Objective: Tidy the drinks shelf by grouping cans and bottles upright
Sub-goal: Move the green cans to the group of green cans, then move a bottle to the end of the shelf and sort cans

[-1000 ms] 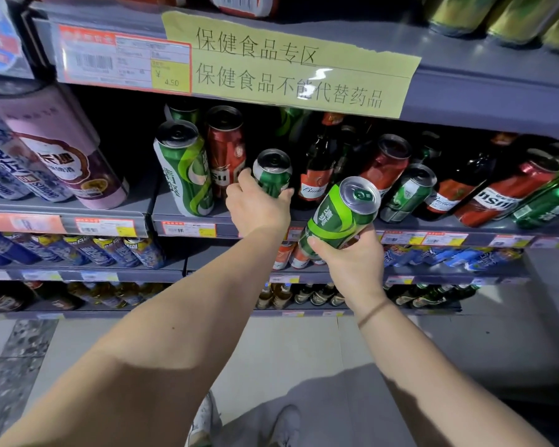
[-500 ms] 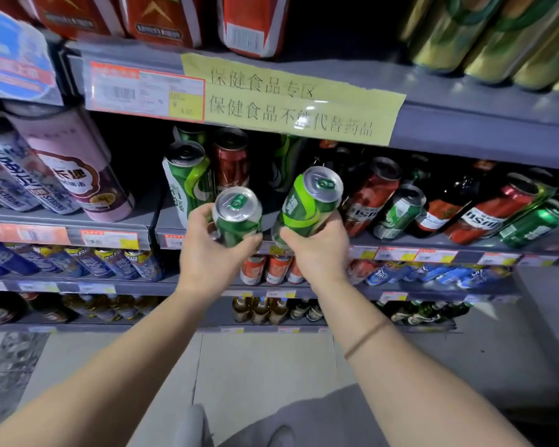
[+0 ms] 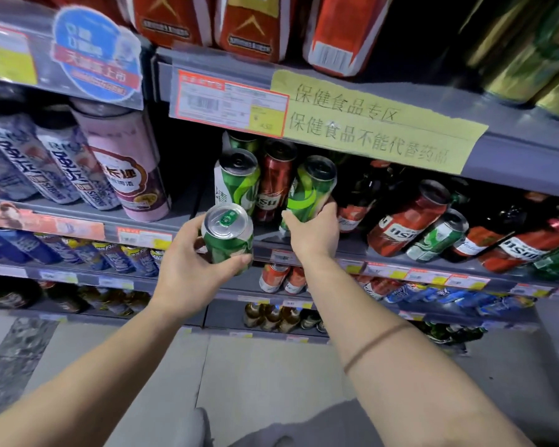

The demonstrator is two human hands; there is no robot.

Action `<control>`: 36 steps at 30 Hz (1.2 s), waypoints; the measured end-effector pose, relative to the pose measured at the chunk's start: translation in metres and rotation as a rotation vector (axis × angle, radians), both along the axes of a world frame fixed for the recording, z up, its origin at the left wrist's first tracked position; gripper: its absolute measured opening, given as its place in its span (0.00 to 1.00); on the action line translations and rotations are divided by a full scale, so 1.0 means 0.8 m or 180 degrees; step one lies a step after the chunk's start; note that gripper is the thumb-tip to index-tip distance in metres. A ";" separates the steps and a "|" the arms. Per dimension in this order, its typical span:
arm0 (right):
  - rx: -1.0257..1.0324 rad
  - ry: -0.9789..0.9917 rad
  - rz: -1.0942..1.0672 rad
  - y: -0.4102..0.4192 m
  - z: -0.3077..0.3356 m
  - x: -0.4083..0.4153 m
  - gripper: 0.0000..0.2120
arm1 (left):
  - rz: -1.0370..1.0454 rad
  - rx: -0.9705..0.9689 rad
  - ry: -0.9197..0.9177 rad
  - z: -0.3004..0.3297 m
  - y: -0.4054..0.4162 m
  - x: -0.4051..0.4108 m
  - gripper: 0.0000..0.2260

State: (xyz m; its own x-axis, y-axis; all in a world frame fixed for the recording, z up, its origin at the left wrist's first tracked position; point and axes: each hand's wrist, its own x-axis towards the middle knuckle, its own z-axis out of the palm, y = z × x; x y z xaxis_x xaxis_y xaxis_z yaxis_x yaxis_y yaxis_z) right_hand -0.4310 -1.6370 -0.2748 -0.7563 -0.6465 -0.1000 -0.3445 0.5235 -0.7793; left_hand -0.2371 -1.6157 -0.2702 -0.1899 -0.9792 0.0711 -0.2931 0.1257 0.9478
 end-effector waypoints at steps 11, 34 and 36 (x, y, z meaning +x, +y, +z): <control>-0.0352 -0.0692 -0.0602 0.013 -0.031 0.016 0.19 | -0.0172 0.0260 0.0098 -0.014 -0.007 0.000 0.28; -0.0384 -0.0198 -0.0584 0.011 0.012 -0.090 0.31 | -0.0474 0.0239 0.0030 -0.018 0.000 -0.056 0.29; -0.0504 -0.0188 -0.0509 0.025 0.013 -0.087 0.30 | -0.0508 0.0222 0.0038 -0.015 0.001 -0.060 0.30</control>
State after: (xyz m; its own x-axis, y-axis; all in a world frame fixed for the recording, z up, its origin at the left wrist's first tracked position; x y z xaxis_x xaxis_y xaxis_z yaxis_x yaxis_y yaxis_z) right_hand -0.5005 -1.6168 -0.2647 -0.8462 -0.5301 -0.0540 -0.2184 0.4375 -0.8723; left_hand -0.2848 -1.6153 -0.2824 -0.3428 -0.9394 0.0072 -0.2632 0.1035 0.9592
